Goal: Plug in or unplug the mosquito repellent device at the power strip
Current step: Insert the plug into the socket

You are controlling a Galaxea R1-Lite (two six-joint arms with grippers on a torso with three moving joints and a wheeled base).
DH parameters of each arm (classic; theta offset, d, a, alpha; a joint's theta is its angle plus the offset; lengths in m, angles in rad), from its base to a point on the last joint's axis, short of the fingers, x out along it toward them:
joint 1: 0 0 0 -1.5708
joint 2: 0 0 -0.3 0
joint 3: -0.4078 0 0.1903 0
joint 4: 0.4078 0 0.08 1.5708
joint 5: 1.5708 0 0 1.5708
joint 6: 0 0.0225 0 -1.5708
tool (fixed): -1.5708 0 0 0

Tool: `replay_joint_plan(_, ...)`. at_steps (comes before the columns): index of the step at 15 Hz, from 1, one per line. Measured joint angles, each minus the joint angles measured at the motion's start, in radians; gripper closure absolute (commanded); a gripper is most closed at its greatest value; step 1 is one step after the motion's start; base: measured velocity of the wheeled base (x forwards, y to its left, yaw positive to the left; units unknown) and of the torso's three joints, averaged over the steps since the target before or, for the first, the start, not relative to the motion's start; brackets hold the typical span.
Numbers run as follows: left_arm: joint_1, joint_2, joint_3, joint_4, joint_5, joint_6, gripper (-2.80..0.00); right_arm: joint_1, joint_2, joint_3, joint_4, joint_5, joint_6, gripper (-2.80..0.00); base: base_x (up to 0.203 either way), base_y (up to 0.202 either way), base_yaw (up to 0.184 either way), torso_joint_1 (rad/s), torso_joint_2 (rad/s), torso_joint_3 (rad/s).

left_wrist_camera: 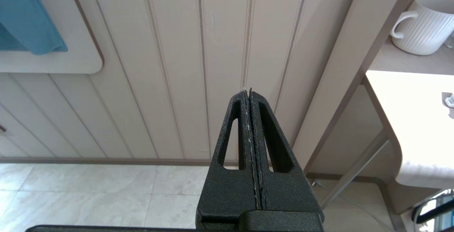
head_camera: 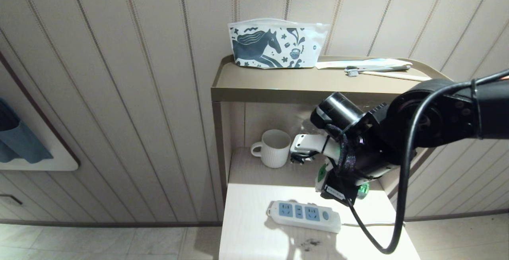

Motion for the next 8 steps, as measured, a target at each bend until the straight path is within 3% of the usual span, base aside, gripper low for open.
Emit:
replay_joint_plan(4, 0.000, 0.000, 0.000, 0.000, 0.000, 0.000, 0.00, -0.016, 0.047, -0.106, 0.183, 0.007, -0.004, 0.00, 0.000, 0.000, 0.000, 0.000, 0.00, 0.000)
replay_joint_plan(8, 0.000, 0.000, 0.000, 0.000, 0.000, 0.000, 0.00, -0.014, 0.073, -0.117, 0.192, 0.014, -0.001, 0.00, 0.000, 0.000, 0.000, 0.000, 0.00, 0.000)
